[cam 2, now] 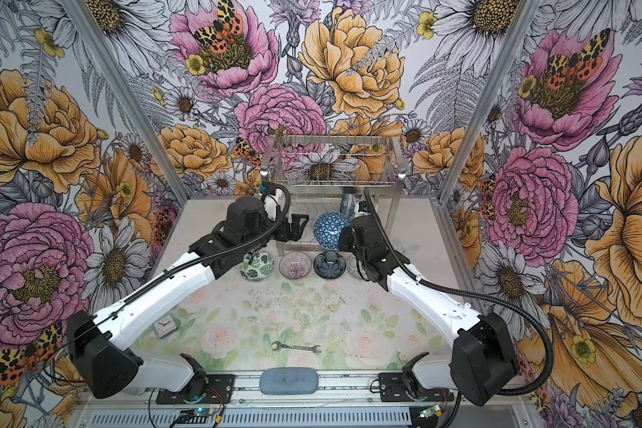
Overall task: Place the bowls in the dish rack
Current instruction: 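Close the right gripper on the bowl rim while the left gripper releases and withdraws, then carry the blue triangle bowl into the rack with the right gripper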
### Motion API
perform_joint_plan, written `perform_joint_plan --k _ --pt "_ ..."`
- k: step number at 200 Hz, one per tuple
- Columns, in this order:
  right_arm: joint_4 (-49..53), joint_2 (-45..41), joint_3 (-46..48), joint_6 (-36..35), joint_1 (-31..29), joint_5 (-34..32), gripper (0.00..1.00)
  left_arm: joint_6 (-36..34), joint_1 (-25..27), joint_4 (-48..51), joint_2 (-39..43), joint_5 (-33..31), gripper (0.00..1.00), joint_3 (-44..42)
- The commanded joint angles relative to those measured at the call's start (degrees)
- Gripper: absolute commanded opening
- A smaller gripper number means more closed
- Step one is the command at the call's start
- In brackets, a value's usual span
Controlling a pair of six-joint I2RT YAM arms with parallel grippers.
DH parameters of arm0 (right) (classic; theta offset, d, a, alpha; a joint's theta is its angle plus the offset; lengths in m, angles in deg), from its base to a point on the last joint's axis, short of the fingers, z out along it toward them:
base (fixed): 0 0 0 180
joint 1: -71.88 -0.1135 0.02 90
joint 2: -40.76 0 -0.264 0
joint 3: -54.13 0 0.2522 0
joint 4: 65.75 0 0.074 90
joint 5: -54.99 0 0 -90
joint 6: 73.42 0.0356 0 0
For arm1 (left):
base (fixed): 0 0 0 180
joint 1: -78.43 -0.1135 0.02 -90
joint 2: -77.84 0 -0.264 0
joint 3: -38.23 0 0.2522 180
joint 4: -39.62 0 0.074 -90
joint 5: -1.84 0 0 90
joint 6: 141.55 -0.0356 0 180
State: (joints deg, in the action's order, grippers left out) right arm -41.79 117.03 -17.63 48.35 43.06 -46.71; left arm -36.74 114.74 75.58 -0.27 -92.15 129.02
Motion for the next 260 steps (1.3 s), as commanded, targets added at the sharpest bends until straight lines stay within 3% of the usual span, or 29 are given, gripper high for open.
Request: perform_joint_plan --k 1,59,119,204,260 --pt "0.62 -0.13 -1.00 -3.21 -0.18 -11.13 0.00 -6.29 -4.09 11.39 4.27 -0.72 0.99 1.39" --pt "5.76 9.08 -8.04 -7.78 -3.70 -37.75 0.00 -12.96 -16.85 14.37 9.86 6.28 0.99 -5.85" --pt "5.85 20.77 -15.20 -13.02 -5.78 -53.45 0.00 -13.84 -18.73 14.42 9.78 8.13 0.99 -6.87" --pt "5.81 36.17 -25.98 -21.32 -6.16 -63.76 0.00 -13.06 -20.01 14.41 8.98 9.25 0.99 -7.07" --pt "5.83 45.15 -32.70 -23.91 -5.11 -64.67 0.00 -11.47 -20.88 14.19 9.41 10.62 0.99 -7.59"
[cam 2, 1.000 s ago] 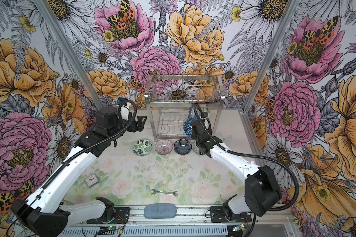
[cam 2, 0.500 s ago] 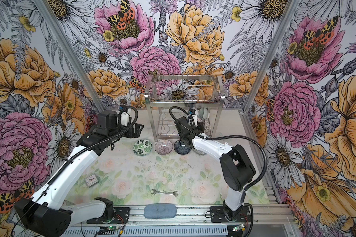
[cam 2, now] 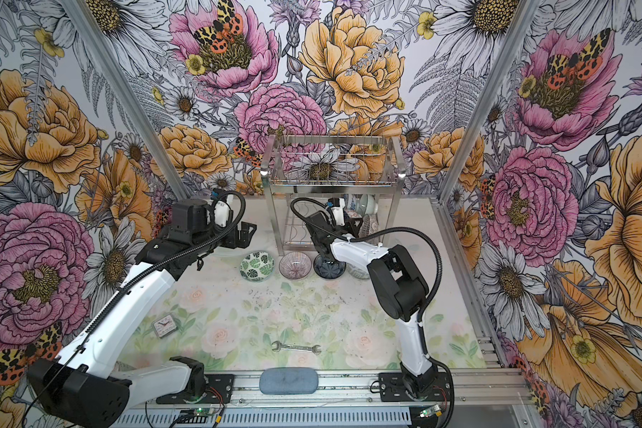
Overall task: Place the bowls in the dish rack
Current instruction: 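Carry the blue triangle bowl into the rack with the right gripper, then set the bowl in the rack, open right gripper while left moves over leaf bowl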
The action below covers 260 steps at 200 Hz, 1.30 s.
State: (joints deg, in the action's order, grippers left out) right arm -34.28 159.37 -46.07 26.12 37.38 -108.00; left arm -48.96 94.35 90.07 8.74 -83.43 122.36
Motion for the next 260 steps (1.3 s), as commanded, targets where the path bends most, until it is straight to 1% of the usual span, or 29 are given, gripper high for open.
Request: perform_joint_plan --k 1,43,86,121,155,190,223,239,253,260 --pt "-1.70 2.97 -4.40 -1.79 0.57 -3.43 0.00 0.79 -0.51 -0.30 0.39 1.88 0.99 -0.93" --pt "-1.72 6.83 -8.61 -3.77 1.41 -4.48 0.00 0.92 -1.11 -0.30 0.92 2.03 0.99 -0.76" --pt "-1.71 8.61 -9.14 -4.52 1.83 -6.08 0.00 1.62 -2.54 -0.39 0.56 3.28 0.99 -0.59" --pt "-1.73 9.53 -9.10 -4.71 2.23 -5.76 0.00 1.93 -2.96 -0.46 0.21 3.71 0.99 -0.59" --pt "-1.78 10.38 -9.46 -4.79 2.24 -4.56 0.00 2.15 -3.19 -0.48 -0.01 3.92 0.99 -0.58" --pt "-1.81 10.43 -9.24 -3.98 1.98 -0.81 0.00 2.24 -3.35 -0.48 -0.05 3.90 0.99 -0.58" --pt "-1.76 10.13 -8.54 -3.21 1.56 1.63 0.11 2.16 -3.71 -0.45 0.01 3.64 0.99 -0.63" --pt "-1.79 9.57 -8.12 -2.96 1.51 2.55 0.21 2.20 -4.12 -0.39 0.00 3.61 0.99 -0.62" --pt "-1.80 8.67 -7.64 -2.82 1.54 2.95 0.32 2.25 -4.32 -0.39 -0.21 3.62 0.99 -0.59" --pt "-1.76 8.13 -7.27 -2.72 1.46 3.25 0.35 2.33 -4.48 -0.39 -0.22 3.67 0.99 -0.62"
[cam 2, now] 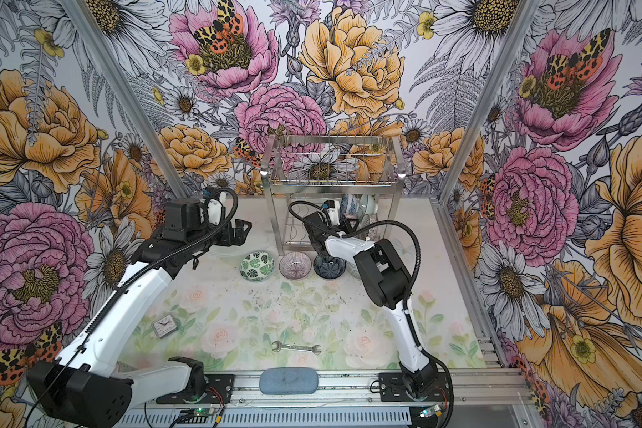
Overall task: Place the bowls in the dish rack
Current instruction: 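Set the bowl in the rack, open right gripper while left moves over leaf bowl, then lower the left gripper onto the green leaf bowl rim and close it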
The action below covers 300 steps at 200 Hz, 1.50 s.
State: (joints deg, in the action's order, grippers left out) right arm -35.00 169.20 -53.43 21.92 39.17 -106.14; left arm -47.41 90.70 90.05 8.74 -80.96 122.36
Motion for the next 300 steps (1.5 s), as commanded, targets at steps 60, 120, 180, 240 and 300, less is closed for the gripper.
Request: perform_joint_plan --k 60,120,180,240,300 --pt "-1.04 -9.20 3.46 0.51 -0.16 6.14 0.61 1.02 -1.11 -0.04 -1.13 -0.28 0.99 -0.54" --pt "-2.49 -18.94 10.72 -2.23 -0.27 27.11 1.00 7.95 -1.00 1.22 -2.77 -4.51 0.99 -1.64" --pt "-7.49 -30.17 22.24 -3.76 -0.78 48.41 1.00 14.72 -1.11 -0.80 -0.59 -8.59 0.99 -10.96" --pt "-9.80 -39.18 30.49 -1.59 -0.89 57.16 1.00 17.89 -1.27 -3.69 -1.19 -7.37 0.99 -20.49" --pt "-9.70 -40.99 31.58 -0.68 -0.87 55.95 1.00 19.67 -1.37 -11.37 -6.25 -4.04 0.97 -25.12"
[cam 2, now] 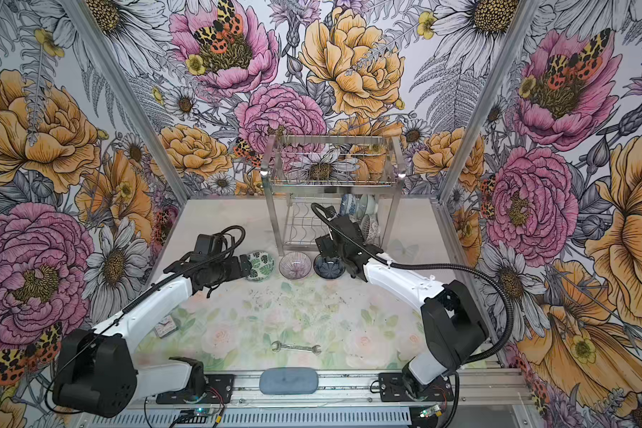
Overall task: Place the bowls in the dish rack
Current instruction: 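Lower the left gripper onto the green leaf bowl rim and close it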
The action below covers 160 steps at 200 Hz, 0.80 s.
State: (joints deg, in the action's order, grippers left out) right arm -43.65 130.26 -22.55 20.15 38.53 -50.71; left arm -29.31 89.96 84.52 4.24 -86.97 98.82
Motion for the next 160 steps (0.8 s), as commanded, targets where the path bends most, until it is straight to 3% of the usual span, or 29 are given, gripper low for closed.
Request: perform_joint_plan --k 1,49,160 --pt "-1.04 -2.09 0.74 1.09 -0.23 0.51 1.00 1.57 -0.72 -5.96 -1.91 1.97 0.97 -1.62" --pt "-0.19 -3.16 1.29 0.56 -0.23 -0.65 1.00 2.90 -1.30 -13.28 -6.65 5.32 0.84 -3.05" --pt "0.09 -3.55 2.27 0.27 -0.11 -1.25 1.00 2.99 -2.18 -17.42 -15.12 5.00 0.35 0.33"
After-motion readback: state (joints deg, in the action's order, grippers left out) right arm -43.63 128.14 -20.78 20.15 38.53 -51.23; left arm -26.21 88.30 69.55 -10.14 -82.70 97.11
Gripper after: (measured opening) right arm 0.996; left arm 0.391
